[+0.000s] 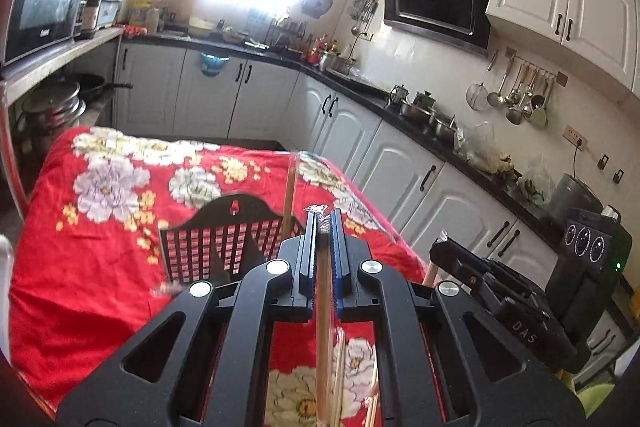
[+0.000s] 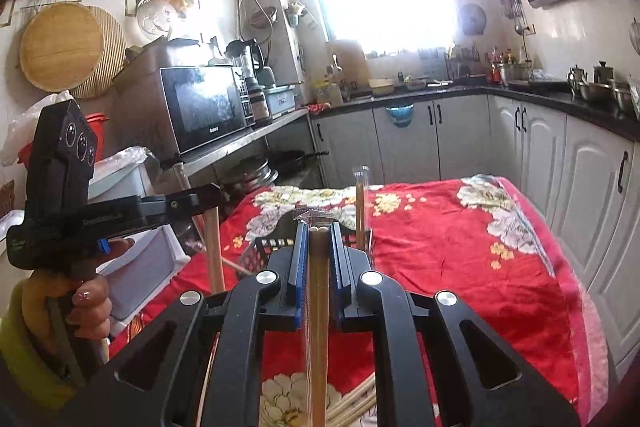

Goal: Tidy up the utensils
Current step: 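Raise the held chopsticks upright with both tools and carry them above the basket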

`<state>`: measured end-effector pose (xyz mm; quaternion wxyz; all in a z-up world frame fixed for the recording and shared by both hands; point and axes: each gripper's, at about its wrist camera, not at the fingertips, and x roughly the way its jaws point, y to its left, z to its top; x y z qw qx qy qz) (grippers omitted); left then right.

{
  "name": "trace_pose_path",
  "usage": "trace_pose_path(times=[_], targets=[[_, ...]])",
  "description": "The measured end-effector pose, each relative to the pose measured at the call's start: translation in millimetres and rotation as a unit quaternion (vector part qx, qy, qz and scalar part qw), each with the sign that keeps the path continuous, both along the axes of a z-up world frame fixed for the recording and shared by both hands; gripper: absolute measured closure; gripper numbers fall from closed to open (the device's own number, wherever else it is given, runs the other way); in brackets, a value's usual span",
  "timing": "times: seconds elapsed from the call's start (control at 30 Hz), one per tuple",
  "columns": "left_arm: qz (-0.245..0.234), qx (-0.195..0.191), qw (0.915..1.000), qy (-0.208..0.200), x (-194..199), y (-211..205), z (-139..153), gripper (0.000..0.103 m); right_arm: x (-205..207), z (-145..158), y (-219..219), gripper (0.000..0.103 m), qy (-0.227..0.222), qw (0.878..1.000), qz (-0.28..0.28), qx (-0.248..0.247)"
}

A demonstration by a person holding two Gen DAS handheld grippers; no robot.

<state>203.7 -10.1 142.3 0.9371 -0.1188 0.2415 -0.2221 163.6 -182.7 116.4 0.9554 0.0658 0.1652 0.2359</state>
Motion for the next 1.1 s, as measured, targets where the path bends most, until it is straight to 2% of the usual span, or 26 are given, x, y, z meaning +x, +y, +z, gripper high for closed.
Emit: trace_pose_path(times=[0.47, 0.8, 1.1], targets=[[0.021, 0.001, 0.9992, -0.034, 33.5, 1.5, 34.9, 0.1, 29.0, 25.8, 13.5, 0.092, -0.021, 1.0, 0.005, 0.003], [0.058, 0.022, 0.9945, -0.084, 52.6, 2.0, 65.6, 0.1, 48.8, 48.0, 16.3, 0.092, -0.046, 0.999, 0.0, 0.007], [0.095, 0.039, 0.9892, -0.105, 70.2, 4.5, 67.4, 0.1, 69.2, 67.5, 23.0, 0.092, -0.074, 0.997, 0.0, 0.017]])
